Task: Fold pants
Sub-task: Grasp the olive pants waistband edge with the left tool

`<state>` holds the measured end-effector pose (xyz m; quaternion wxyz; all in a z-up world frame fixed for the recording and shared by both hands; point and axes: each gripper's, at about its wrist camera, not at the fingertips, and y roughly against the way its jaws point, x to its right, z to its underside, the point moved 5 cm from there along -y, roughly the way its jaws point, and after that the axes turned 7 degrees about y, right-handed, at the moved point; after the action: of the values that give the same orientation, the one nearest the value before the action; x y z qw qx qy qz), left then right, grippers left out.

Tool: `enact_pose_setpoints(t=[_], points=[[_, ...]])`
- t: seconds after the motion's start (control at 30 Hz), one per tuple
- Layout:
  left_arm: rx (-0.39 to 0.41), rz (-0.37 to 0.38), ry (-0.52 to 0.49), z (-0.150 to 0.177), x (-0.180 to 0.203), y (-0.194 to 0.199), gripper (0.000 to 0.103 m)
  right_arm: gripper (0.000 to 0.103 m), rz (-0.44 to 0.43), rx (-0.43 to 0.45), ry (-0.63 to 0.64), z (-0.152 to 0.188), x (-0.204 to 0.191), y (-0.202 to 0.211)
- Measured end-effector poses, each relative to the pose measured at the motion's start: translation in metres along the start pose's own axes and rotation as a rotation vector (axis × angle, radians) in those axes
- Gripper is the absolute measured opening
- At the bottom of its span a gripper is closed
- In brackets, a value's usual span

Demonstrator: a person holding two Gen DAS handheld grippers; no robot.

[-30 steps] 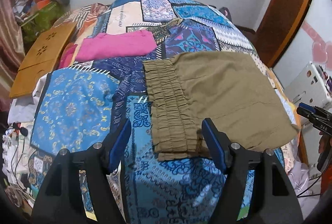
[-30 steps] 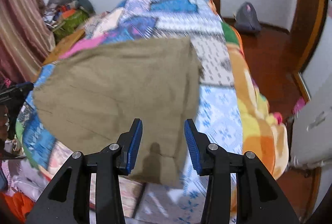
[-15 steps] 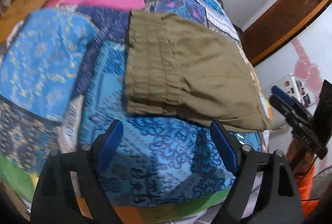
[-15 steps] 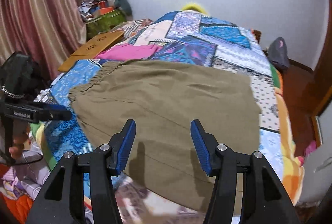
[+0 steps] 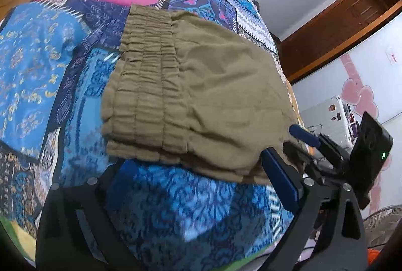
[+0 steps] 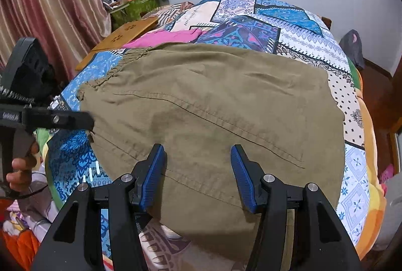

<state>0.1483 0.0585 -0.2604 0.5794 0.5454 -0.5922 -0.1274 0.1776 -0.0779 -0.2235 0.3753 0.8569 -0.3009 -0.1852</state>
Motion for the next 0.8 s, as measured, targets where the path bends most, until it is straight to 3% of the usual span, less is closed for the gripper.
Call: enact_pose_setpoints(t=[0.1, 0.23, 0.27, 0.47, 0.8], points=[[0.011, 0.014, 0.039, -0.014, -0.004, -0.002, 0.097, 0.052, -0.009, 0.001, -0.002, 0.0, 0.001, -0.001], [0.029, -0.008, 0.057, -0.029, -0.005, -0.005, 0.078, 0.052, -0.018, 0.003, -0.01, 0.001, 0.001, -0.001], [0.037, -0.037, 0.04, -0.032, -0.004, -0.005, 0.068, 0.052, -0.018, 0.002, -0.011, 0.001, 0.001, -0.001], [0.133, -0.167, -0.139, -0.035, 0.016, 0.01, 0.042, 0.052, -0.03, -0.024, -0.017, -0.005, 0.001, 0.0], [0.325, -0.251, -0.31, -0.045, 0.049, 0.065, 0.031, 0.052, 0.014, 0.066, -0.055, -0.04, 0.005, 0.006]])
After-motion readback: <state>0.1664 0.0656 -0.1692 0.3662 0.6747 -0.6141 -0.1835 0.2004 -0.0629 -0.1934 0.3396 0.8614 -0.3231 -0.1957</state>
